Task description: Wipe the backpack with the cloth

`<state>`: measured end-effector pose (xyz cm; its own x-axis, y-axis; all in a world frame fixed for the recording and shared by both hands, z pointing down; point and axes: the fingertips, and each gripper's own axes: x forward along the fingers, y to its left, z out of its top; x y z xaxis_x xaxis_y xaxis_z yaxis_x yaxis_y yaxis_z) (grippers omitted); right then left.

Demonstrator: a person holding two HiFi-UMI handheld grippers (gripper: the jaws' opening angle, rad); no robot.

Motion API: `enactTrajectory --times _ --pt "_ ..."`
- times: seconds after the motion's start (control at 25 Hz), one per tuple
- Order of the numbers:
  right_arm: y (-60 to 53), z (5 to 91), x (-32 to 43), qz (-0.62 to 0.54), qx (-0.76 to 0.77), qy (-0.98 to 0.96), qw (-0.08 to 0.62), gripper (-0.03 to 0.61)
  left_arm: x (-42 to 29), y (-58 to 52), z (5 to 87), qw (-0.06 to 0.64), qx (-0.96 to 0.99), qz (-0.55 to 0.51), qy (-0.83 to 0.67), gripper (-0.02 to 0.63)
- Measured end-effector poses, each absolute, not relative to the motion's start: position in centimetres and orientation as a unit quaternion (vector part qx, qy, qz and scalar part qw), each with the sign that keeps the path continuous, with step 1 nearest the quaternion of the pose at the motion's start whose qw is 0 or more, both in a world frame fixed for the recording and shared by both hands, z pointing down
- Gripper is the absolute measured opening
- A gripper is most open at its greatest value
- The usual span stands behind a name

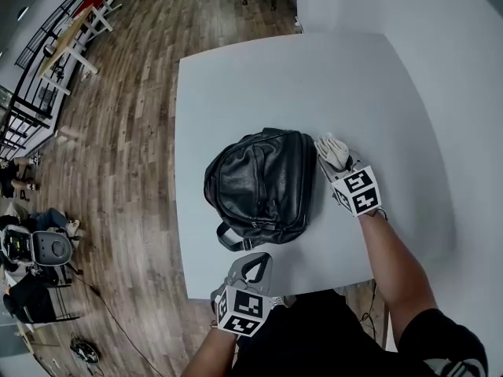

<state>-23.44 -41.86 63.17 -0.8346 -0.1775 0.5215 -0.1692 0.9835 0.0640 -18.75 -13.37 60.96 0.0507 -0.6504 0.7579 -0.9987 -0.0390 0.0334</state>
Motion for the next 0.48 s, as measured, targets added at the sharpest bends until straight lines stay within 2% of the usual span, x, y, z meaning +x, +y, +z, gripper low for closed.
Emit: enactTrajectory --times 0.48 --pt "-39.0 62.8 -21.3 -0.008 0.086 -0.958 0.275 0.098 -18.1 -12.9 60.4 0.284 0.668 0.291 -0.622 0.006"
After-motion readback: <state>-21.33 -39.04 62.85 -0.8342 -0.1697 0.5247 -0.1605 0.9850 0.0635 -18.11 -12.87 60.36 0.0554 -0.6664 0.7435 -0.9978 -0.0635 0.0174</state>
